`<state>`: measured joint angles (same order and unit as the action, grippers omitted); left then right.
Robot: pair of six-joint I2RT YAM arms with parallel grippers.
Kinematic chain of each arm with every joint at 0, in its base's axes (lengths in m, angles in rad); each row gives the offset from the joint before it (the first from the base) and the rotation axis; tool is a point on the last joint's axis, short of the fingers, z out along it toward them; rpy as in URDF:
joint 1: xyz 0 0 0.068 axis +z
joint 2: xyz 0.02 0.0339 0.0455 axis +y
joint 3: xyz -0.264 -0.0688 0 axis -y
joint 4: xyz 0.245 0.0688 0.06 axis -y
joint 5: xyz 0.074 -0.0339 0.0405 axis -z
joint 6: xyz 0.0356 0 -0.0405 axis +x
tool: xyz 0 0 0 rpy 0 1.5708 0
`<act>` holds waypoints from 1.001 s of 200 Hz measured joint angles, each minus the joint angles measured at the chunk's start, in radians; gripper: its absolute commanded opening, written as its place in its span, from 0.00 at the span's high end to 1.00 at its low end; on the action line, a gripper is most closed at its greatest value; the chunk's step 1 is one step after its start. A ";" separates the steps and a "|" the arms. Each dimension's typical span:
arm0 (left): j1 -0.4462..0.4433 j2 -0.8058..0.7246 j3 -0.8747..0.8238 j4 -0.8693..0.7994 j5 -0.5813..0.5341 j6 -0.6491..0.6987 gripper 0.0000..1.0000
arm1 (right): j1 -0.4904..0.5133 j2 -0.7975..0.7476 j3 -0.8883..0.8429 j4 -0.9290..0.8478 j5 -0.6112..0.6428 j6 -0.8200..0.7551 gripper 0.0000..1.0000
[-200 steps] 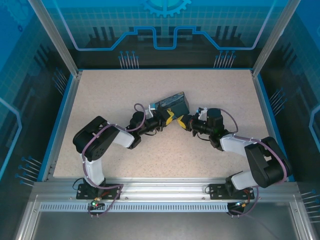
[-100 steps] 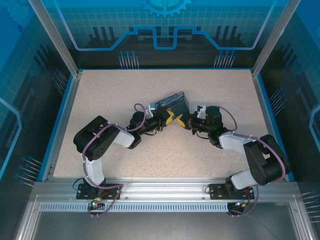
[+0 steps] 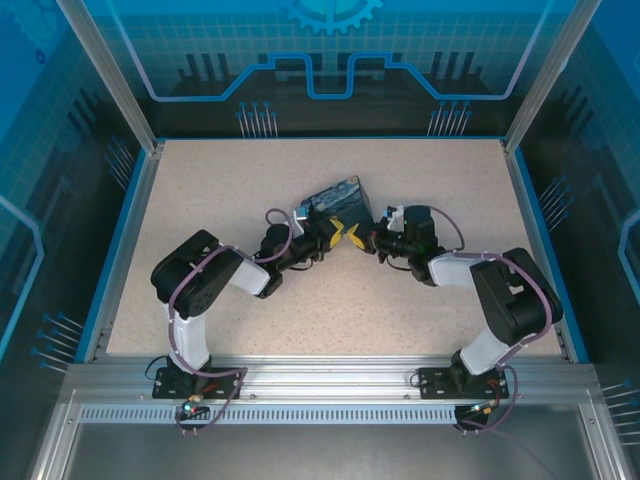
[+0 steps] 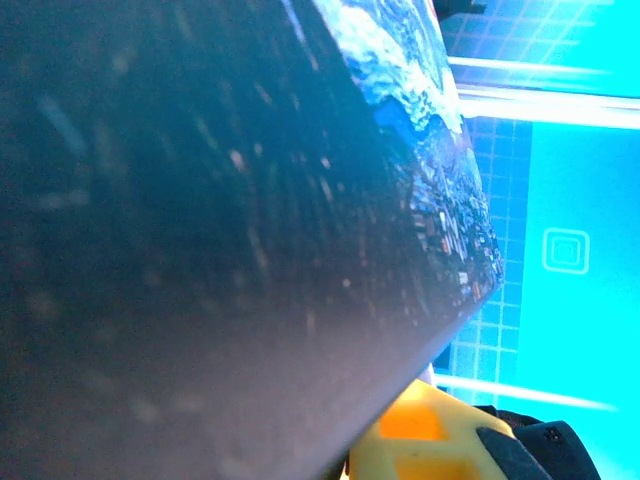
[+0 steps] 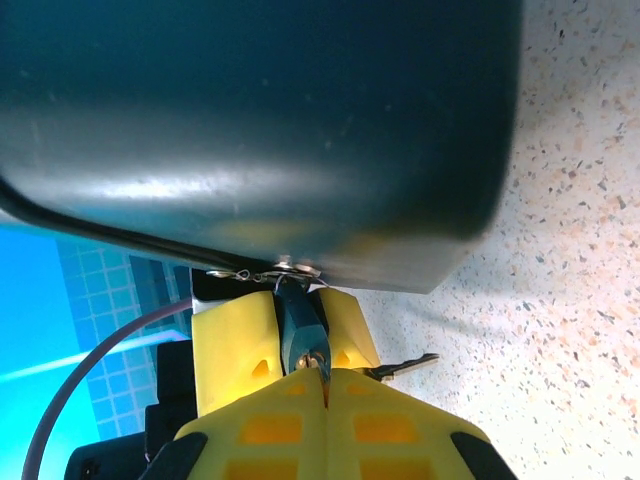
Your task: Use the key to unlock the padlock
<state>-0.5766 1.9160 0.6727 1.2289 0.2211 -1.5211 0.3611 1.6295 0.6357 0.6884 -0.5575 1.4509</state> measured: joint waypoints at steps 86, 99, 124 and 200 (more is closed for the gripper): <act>-0.009 0.020 -0.008 -0.001 -0.023 -0.003 1.00 | -0.017 0.032 0.045 -0.110 -0.033 -0.129 1.00; -0.009 0.023 -0.008 0.004 -0.027 -0.005 1.00 | -0.017 0.040 0.059 -0.115 -0.038 -0.136 1.00; -0.008 0.037 -0.008 0.004 -0.054 -0.010 1.00 | -0.017 0.093 0.091 -0.107 -0.052 -0.130 1.00; -0.011 0.049 -0.008 -0.001 -0.090 -0.011 1.00 | -0.024 0.132 0.111 -0.101 -0.066 -0.121 0.78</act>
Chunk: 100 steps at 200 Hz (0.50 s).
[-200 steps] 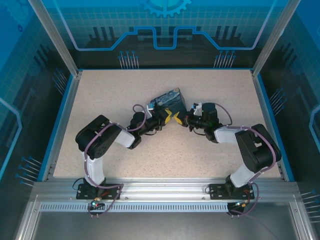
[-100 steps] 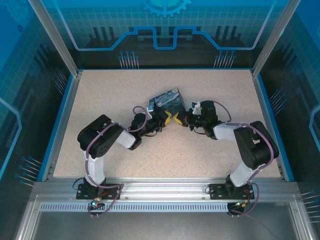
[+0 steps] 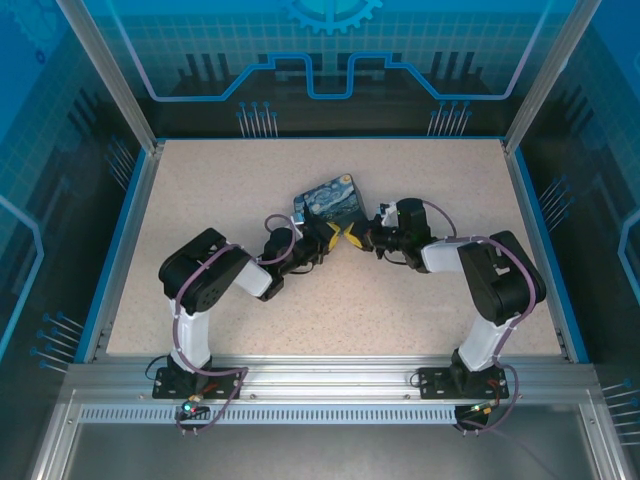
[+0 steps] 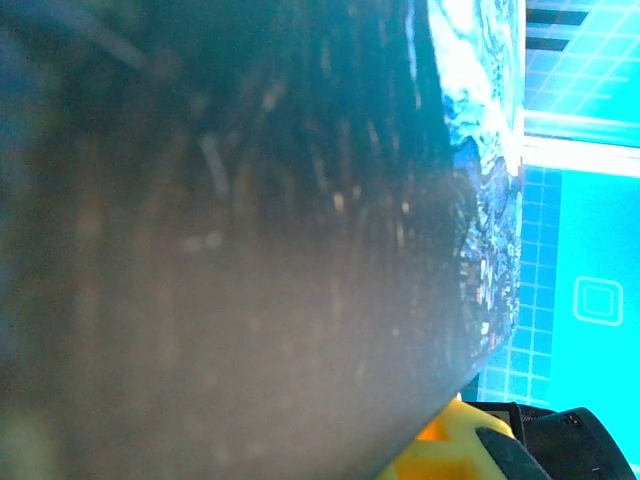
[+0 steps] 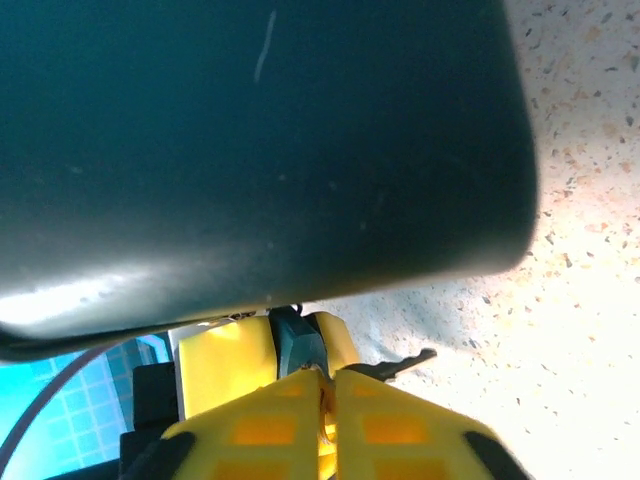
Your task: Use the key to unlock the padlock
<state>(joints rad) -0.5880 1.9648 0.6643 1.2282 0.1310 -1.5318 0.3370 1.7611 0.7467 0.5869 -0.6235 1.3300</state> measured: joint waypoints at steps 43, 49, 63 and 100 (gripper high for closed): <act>-0.023 0.010 -0.009 0.014 0.012 0.001 1.00 | -0.011 -0.003 0.000 -0.010 -0.005 -0.020 0.42; -0.022 0.012 -0.009 0.019 0.013 0.000 1.00 | -0.011 -0.003 -0.001 -0.011 -0.005 -0.024 0.40; -0.019 0.017 -0.009 0.026 0.018 0.000 1.00 | -0.012 -0.007 -0.008 -0.011 -0.003 -0.027 0.35; -0.017 0.019 -0.012 0.024 0.028 0.011 1.00 | -0.021 -0.052 -0.055 -0.013 0.009 -0.043 0.28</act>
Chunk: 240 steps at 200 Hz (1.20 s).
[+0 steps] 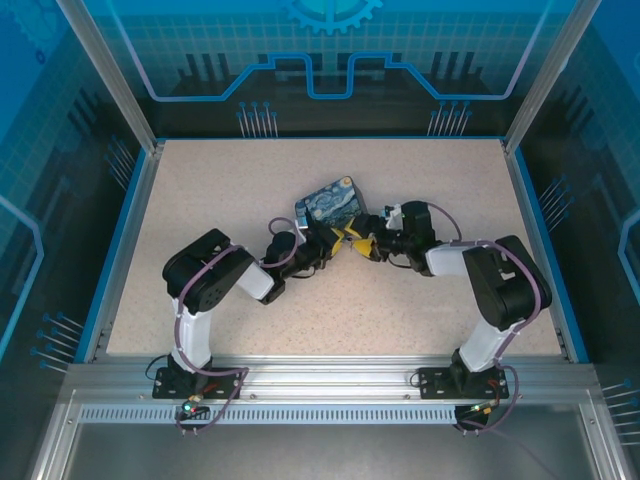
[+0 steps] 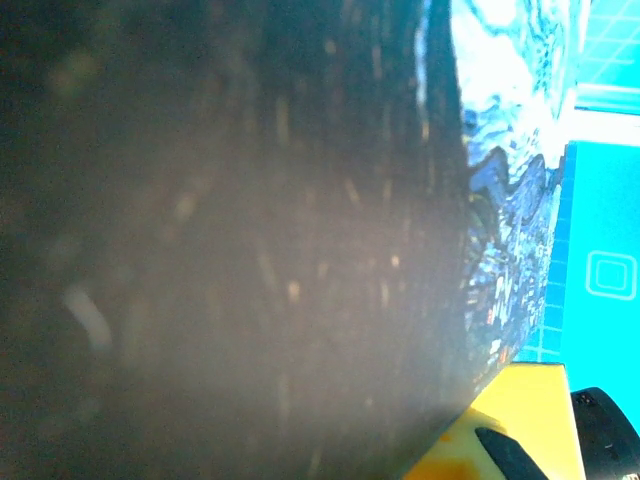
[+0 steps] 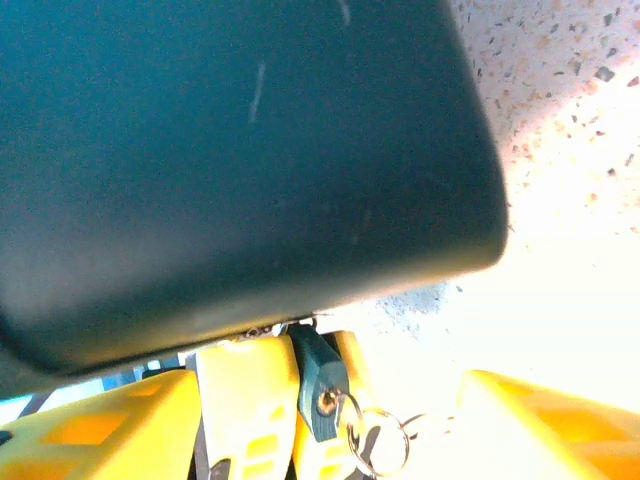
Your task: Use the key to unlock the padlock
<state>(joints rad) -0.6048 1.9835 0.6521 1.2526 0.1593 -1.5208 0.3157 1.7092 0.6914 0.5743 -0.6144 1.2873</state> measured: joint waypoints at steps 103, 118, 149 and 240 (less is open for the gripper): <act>0.005 0.000 -0.001 -0.003 0.013 0.008 1.00 | -0.007 -0.151 -0.013 -0.217 0.045 -0.134 0.15; 0.006 0.000 -0.001 -0.005 0.014 0.008 1.00 | 0.000 -0.145 0.013 -0.232 0.053 -0.138 0.15; 0.006 0.000 -0.001 -0.013 0.014 0.011 1.00 | 0.031 -0.107 0.097 -0.243 0.062 -0.137 0.16; 0.008 0.000 -0.001 -0.016 0.018 0.020 1.00 | 0.053 -0.095 0.166 -0.331 0.063 -0.186 0.21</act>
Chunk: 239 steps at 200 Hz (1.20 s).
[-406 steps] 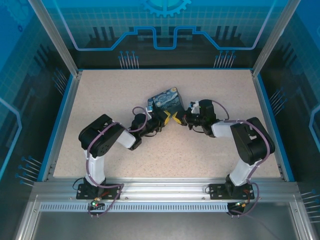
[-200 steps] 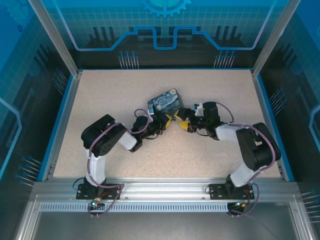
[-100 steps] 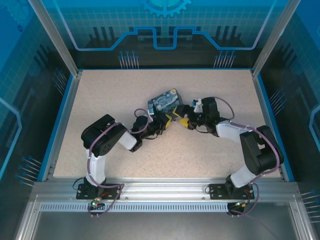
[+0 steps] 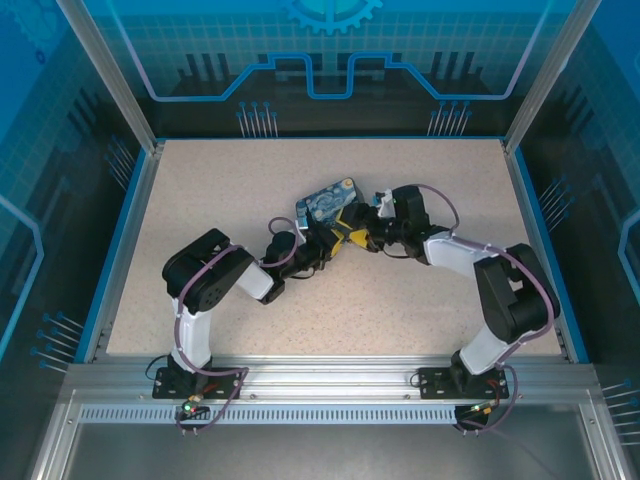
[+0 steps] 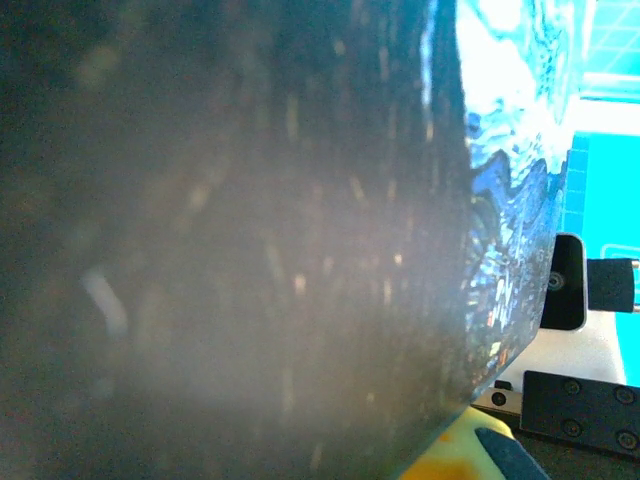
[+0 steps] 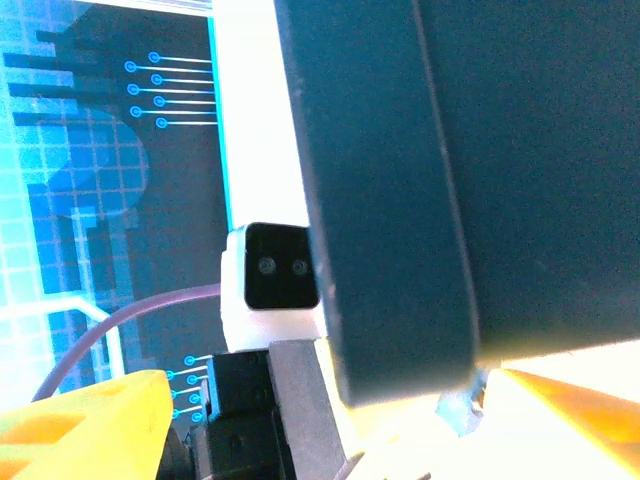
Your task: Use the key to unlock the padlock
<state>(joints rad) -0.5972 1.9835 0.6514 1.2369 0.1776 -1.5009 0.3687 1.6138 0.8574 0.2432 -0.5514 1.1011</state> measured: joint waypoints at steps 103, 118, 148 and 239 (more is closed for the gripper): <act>0.021 -0.098 0.037 -0.263 0.066 0.043 1.00 | 0.048 -0.154 0.113 -0.570 0.350 -0.660 0.61; 0.025 -0.126 0.053 -0.341 0.079 0.060 1.00 | 0.076 -0.153 0.113 -0.585 0.380 -0.705 0.60; 0.025 -0.151 0.078 -0.436 0.093 0.086 1.00 | 0.115 -0.137 0.113 -0.592 0.413 -0.747 0.63; 0.027 -0.173 0.100 -0.536 0.109 0.121 1.00 | 0.090 -0.040 0.093 -0.467 0.244 -0.553 0.72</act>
<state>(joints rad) -0.5701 1.8107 0.7517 0.7010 0.2867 -1.3800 0.4587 1.5734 0.9508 -0.2234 -0.3077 0.5484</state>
